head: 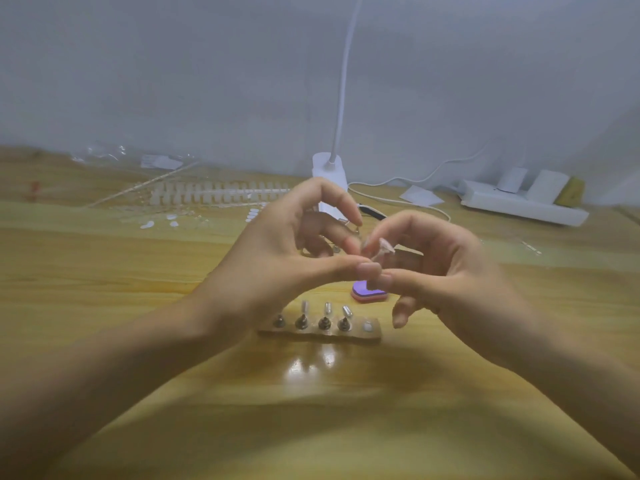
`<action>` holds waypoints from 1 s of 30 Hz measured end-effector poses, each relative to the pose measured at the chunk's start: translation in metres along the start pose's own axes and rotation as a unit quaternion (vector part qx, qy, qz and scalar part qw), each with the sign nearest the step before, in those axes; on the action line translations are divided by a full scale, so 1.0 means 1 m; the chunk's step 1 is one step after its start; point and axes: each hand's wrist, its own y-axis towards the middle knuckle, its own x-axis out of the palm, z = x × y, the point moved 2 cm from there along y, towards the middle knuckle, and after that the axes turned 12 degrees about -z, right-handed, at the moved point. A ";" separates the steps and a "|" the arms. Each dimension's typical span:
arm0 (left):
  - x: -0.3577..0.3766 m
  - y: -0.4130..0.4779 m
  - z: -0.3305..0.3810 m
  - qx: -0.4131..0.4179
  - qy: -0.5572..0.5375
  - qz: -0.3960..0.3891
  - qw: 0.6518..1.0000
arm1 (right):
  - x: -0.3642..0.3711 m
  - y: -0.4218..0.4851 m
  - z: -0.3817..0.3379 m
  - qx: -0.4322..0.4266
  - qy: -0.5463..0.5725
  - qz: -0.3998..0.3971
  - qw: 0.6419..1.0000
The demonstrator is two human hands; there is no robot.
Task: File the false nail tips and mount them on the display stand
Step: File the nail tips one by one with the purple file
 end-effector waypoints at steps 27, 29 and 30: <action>-0.011 -0.038 -0.040 0.008 0.298 -0.036 0.954 | -0.013 -0.040 0.028 0.097 -0.425 0.034 0.899; 0.006 -0.018 -0.030 0.049 0.312 -0.046 0.948 | -0.027 -0.062 0.022 0.062 -0.416 0.069 0.905; 0.014 -0.006 -0.027 0.062 0.309 -0.062 0.947 | -0.037 -0.075 0.020 0.049 -0.411 0.095 0.905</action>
